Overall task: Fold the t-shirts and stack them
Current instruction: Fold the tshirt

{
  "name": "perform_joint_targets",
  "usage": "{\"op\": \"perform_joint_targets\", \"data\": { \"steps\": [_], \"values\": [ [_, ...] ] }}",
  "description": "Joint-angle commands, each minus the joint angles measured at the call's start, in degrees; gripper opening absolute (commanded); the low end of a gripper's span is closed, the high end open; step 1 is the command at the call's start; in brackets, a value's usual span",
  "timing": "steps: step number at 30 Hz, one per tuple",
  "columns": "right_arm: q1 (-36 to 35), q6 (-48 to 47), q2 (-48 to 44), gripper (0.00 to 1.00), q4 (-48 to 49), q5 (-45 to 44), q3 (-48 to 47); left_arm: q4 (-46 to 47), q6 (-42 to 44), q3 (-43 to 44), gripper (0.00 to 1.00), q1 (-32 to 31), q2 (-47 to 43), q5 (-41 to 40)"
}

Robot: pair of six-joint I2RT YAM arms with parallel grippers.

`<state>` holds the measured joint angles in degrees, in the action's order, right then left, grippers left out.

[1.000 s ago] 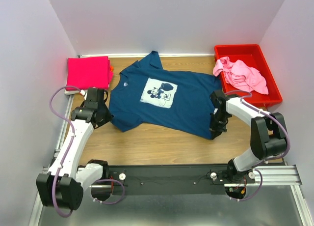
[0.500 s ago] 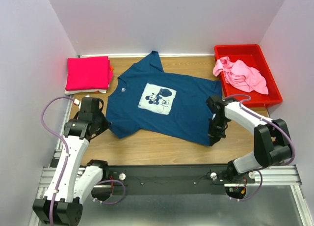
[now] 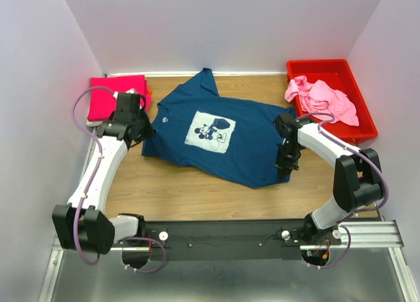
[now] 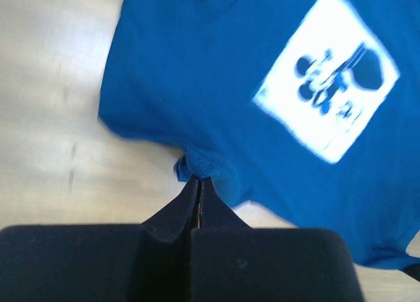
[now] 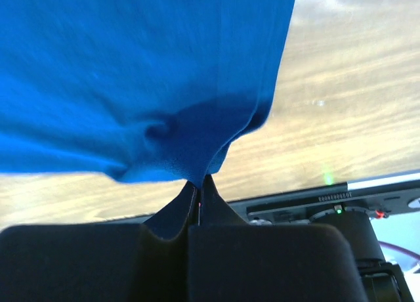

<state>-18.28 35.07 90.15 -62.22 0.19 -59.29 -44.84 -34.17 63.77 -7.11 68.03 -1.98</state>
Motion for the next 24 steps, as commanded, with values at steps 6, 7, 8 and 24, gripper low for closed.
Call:
{"op": "perform_joint_targets", "data": {
  "steps": [6,7,8,24],
  "values": [
    [4.7,0.6,4.5,0.0,1.2,-2.3,-6.9,8.8,6.7,11.0,0.0,0.3,11.3,5.1],
    [5.1,0.4,4.9,0.0,1.4,-2.1,-7.6,9.2,6.9,12.0,0.0,0.3,13.3,5.3],
    [6.0,0.4,5.1,0.01,1.4,-2.1,-8.2,9.5,7.4,13.6,0.0,0.3,14.2,5.5],
    [13.9,-1.7,12.0,0.0,1.7,-2.2,-18.0,11.4,8.8,28.9,0.0,0.3,29.5,3.9]
  ]
}}
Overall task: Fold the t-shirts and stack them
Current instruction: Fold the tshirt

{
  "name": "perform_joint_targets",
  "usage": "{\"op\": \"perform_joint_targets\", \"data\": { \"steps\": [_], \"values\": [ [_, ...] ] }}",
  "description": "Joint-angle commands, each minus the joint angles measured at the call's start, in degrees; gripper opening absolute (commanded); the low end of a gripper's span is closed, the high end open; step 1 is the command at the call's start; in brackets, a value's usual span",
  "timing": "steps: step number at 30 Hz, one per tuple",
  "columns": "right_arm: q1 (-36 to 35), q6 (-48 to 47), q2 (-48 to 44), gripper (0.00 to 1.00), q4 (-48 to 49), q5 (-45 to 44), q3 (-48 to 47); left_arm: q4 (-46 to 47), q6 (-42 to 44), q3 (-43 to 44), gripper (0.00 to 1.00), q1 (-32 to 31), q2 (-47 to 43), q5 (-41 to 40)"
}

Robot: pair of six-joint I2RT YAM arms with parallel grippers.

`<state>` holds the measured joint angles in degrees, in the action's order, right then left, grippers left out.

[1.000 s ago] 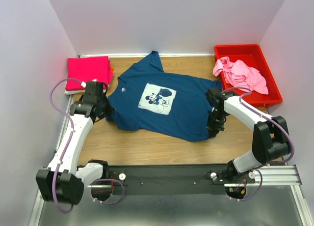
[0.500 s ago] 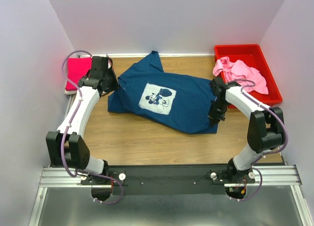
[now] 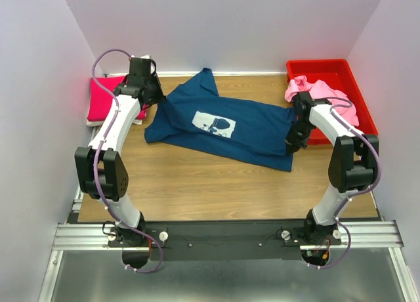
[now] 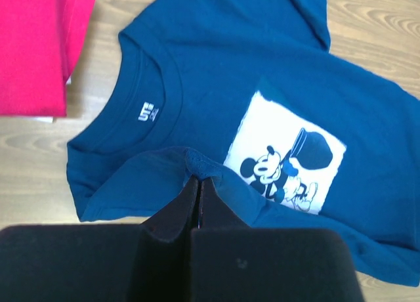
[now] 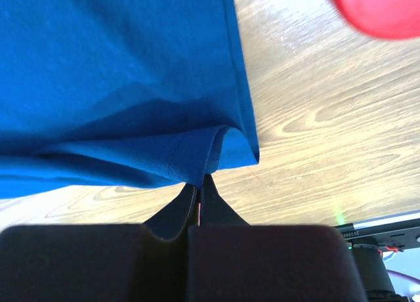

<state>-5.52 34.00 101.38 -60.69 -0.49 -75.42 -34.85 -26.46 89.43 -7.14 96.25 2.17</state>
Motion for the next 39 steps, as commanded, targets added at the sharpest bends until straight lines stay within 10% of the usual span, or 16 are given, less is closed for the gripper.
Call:
{"op": "perform_joint_targets", "data": {
  "steps": [1,30,35,39],
  "values": [
    [1.3,-0.7,1.0,0.0,0.0,-1.6,-1.9,1.5,1.1,3.6,0.0,0.3,2.4,-0.1],
    [2.0,1.3,8.5,0.01,3.0,-2.9,-6.9,3.3,12.0,22.9,0.0,0.2,24.7,7.7],
    [2.3,3.9,8.7,0.09,5.0,-4.6,-9.6,3.6,9.6,28.0,0.11,0.1,28.6,6.4],
    [2.4,5.8,8.7,0.33,6.0,-4.4,-14.5,4.4,7.2,32.3,0.4,0.2,29.7,5.9]
  ]
}}
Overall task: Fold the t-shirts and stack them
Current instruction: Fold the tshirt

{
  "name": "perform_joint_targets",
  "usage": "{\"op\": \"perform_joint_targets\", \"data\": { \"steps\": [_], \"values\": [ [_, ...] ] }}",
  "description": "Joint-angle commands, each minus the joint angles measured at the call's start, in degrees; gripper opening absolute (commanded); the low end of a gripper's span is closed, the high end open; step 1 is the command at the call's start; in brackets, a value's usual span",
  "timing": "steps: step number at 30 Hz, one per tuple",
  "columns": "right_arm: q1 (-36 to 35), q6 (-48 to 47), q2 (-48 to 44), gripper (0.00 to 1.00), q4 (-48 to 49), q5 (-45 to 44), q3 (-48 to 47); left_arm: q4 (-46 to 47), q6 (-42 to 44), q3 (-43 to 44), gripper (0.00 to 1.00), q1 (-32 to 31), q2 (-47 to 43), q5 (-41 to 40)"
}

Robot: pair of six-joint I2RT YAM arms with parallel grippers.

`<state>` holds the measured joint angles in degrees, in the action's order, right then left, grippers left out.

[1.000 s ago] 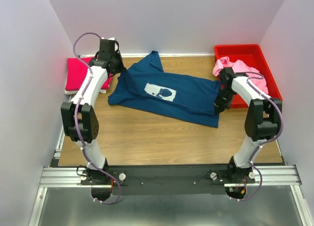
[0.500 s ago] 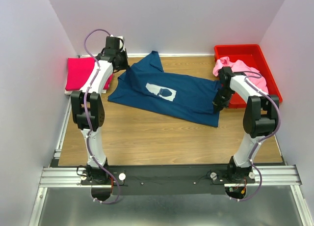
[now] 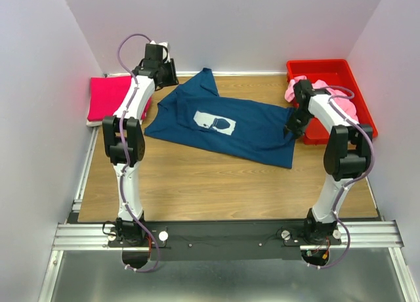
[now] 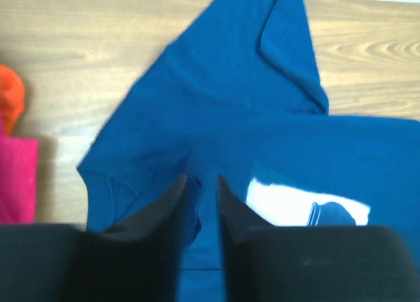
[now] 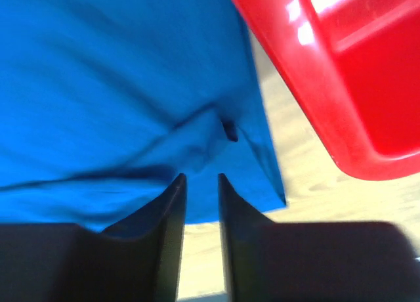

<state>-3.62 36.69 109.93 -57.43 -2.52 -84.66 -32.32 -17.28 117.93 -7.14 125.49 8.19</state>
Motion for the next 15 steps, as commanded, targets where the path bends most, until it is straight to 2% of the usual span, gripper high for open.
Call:
{"op": "perform_joint_targets", "data": {
  "steps": [1,2,5,6,9,12,15],
  "values": [
    [0.5,3.3,0.1,0.37,2.9,-2.6,-6.0,2.2,-2.3,3.8,0.52,0.2,0.4,-0.4],
    [0.5,3.8,-0.2,0.49,2.9,-3.4,-6.6,2.2,-2.5,3.7,0.56,0.2,-0.2,-0.4],
    [0.5,4.1,-2.1,0.64,3.6,-4.6,-7.1,2.3,-2.0,0.9,0.59,0.2,-2.3,-0.6],
    [0.5,3.7,-2.8,0.67,4.1,-4.2,-6.7,2.3,-1.1,-2.1,0.59,0.2,-3.0,-0.7],
    [0.5,0.4,-5.2,0.68,5.3,-1.9,-4.0,3.0,0.7,-8.0,0.59,0.2,-6.8,-0.6],
    [0.3,-3.7,-7.2,0.68,5.8,0.8,0.5,4.3,2.2,-19.8,0.59,0.2,-10.6,-1.2],
    [-0.2,-5.8,-11.1,0.68,7.6,3.9,6.2,6.6,2.5,-26.2,0.59,0.2,-14.2,-1.4]
  ]
}}
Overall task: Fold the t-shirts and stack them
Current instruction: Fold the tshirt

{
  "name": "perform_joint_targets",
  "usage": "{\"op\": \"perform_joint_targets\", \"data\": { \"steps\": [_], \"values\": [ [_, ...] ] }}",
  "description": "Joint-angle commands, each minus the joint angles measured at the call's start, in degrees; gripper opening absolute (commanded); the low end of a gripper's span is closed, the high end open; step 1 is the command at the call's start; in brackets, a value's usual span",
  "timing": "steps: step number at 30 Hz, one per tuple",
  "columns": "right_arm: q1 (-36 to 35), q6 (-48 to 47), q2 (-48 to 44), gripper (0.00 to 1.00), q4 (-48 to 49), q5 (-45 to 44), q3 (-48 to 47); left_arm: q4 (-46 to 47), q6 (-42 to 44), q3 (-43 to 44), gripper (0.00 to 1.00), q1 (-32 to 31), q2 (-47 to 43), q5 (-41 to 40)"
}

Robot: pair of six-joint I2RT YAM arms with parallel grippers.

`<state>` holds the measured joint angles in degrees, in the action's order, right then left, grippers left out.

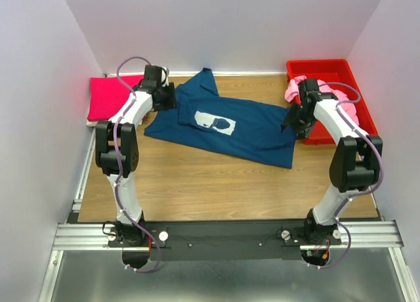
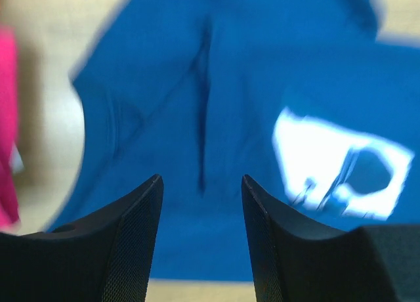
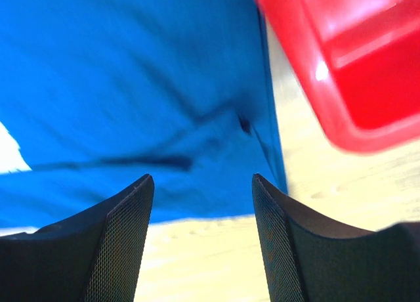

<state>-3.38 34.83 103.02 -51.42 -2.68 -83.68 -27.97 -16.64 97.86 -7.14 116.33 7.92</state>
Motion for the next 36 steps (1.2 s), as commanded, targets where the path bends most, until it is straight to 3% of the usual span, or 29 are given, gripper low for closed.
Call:
{"op": "perform_joint_targets", "data": {
  "steps": [1,9,21,36],
  "values": [
    [-0.4,-4.7,-6.2,0.67,2.9,6.3,8.2,3.6,1.9,-9.8,0.59,0.2,-6.3,-1.2],
    [-0.8,-5.7,-6.3,0.52,7.7,12.3,17.2,8.4,1.0,-17.6,0.56,0.9,-5.2,1.0],
    [-0.8,-8.1,-0.8,0.49,12.0,11.9,23.6,15.0,-1.3,-21.2,0.52,2.6,0.2,1.6],
    [-2.3,-6.1,-10.9,0.48,-0.3,10.7,33.2,9.9,-4.8,-36.1,0.5,3.7,-9.0,-6.3]
  ]
}}
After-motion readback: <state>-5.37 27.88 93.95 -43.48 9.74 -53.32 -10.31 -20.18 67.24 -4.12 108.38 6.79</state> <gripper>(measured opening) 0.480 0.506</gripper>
